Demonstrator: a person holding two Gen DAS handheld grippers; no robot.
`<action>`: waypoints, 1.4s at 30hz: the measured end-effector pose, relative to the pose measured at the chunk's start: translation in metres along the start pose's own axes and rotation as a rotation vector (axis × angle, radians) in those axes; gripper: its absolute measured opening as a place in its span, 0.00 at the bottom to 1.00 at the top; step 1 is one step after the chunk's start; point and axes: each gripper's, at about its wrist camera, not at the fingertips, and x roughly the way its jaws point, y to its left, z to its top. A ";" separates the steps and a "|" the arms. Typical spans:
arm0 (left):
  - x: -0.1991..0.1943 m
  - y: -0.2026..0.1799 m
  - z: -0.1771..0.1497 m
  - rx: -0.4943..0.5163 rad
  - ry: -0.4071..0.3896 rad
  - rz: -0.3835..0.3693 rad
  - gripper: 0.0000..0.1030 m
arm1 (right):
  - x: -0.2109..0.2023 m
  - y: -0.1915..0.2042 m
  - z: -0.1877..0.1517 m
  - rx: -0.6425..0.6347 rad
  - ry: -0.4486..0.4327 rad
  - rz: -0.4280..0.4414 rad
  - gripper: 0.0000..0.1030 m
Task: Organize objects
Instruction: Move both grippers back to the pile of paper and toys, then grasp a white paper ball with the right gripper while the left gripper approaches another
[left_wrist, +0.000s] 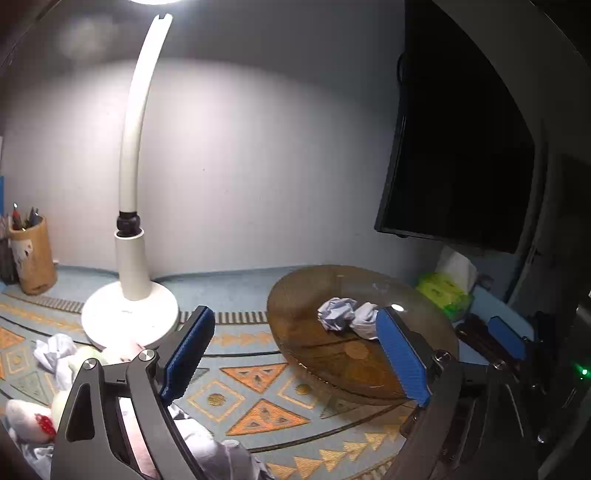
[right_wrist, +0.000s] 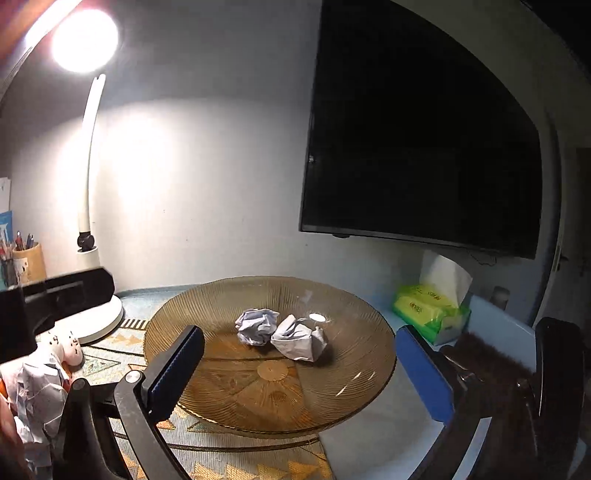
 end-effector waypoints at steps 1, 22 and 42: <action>0.001 0.001 0.002 -0.016 0.006 0.001 0.86 | 0.001 0.002 0.001 -0.009 0.001 -0.010 1.00; -0.218 0.182 -0.044 0.012 0.087 0.429 0.99 | -0.087 0.064 -0.001 0.188 0.262 0.129 1.00; -0.144 0.238 -0.098 -0.178 0.386 0.093 0.88 | -0.113 0.188 -0.041 -0.111 0.432 0.673 0.78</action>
